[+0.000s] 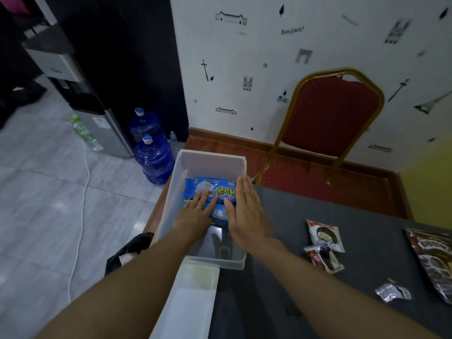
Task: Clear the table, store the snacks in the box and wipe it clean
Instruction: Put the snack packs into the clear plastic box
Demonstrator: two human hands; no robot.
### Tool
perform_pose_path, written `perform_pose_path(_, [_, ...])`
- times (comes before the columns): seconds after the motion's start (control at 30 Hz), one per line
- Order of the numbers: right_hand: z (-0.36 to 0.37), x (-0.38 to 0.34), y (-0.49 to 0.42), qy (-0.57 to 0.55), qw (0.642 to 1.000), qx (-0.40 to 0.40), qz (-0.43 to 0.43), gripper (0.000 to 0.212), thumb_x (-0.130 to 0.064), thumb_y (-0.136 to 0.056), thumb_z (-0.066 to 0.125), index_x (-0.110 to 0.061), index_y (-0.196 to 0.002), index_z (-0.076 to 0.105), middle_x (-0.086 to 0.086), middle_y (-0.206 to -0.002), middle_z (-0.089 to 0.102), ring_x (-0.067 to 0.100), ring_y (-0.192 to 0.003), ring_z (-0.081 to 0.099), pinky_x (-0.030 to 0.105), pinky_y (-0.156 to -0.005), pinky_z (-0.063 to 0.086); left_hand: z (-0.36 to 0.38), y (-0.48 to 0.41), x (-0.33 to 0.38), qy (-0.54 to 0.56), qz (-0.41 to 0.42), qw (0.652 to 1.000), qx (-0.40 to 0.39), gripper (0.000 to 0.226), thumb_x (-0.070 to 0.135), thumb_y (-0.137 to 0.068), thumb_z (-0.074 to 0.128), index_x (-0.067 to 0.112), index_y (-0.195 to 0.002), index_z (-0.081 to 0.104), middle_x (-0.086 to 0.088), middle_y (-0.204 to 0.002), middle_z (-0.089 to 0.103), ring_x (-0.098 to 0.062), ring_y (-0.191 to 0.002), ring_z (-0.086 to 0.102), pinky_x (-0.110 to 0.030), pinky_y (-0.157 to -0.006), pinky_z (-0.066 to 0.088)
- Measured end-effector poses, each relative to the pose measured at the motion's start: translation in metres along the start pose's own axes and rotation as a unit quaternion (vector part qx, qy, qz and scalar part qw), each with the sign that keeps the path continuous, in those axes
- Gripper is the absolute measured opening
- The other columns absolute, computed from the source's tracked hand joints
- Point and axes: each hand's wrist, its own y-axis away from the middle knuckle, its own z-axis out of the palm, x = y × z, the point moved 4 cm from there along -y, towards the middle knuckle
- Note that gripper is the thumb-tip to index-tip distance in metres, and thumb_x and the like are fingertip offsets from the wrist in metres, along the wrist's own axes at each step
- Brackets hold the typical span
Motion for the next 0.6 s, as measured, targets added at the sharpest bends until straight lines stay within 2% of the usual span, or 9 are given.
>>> perform_pose_path(0.13, [-0.001, -0.001, 0.000, 0.009, 1.000, -0.008, 0.000, 0.067, -0.045, -0.107, 0.024, -0.014, -0.159, -0.006, -0.003, -0.166, -0.015, 0.007, -0.151, -0.015, 0.030, -0.124, -0.001, -0.005, -0.001, -0.003, 0.013, 0.008, 1.000, 0.001, 0.072, 0.043, -0.104, 0.034, 0.027, -0.154, -0.015, -0.006, -0.163, -0.018, -0.027, -0.150, -0.014, -0.046, -0.121, 0.008])
perform_pose_path(0.3, [-0.006, -0.001, -0.001, 0.025, 0.999, -0.030, 0.014, 0.068, -0.047, -0.106, 0.022, -0.014, -0.159, -0.006, -0.001, -0.166, -0.016, 0.011, -0.152, -0.015, 0.035, -0.125, 0.000, -0.018, 0.010, -0.007, 0.023, -0.001, 1.000, 0.009, 0.072, 0.042, -0.103, 0.038, 0.026, -0.155, -0.009, -0.005, -0.164, -0.011, -0.025, -0.151, -0.010, -0.044, -0.121, 0.007])
perform_pose_path(0.47, [-0.020, 0.005, 0.003, 0.046, 0.999, -0.019, 0.006, 0.071, -0.054, -0.104, 0.020, -0.017, -0.158, -0.007, -0.001, -0.166, -0.016, 0.015, -0.151, -0.016, 0.034, -0.122, -0.007, -0.042, 0.026, -0.012, 0.064, -0.023, 0.995, 0.072, 0.067, 0.040, -0.103, 0.037, 0.026, -0.156, -0.001, -0.003, -0.165, -0.001, -0.024, -0.152, -0.003, -0.043, -0.121, 0.014])
perform_pose_path(0.6, [-0.038, 0.022, 0.011, 0.084, 0.996, -0.010, 0.012, 0.073, -0.061, -0.101, 0.013, -0.021, -0.159, -0.007, -0.001, -0.166, -0.016, 0.017, -0.152, -0.016, 0.037, -0.119, -0.012, -0.065, 0.037, -0.008, 0.058, -0.043, 0.989, 0.128, 0.061, 0.048, -0.103, 0.027, 0.027, -0.156, 0.005, -0.003, -0.165, 0.008, -0.025, -0.152, 0.003, -0.044, -0.121, 0.014])
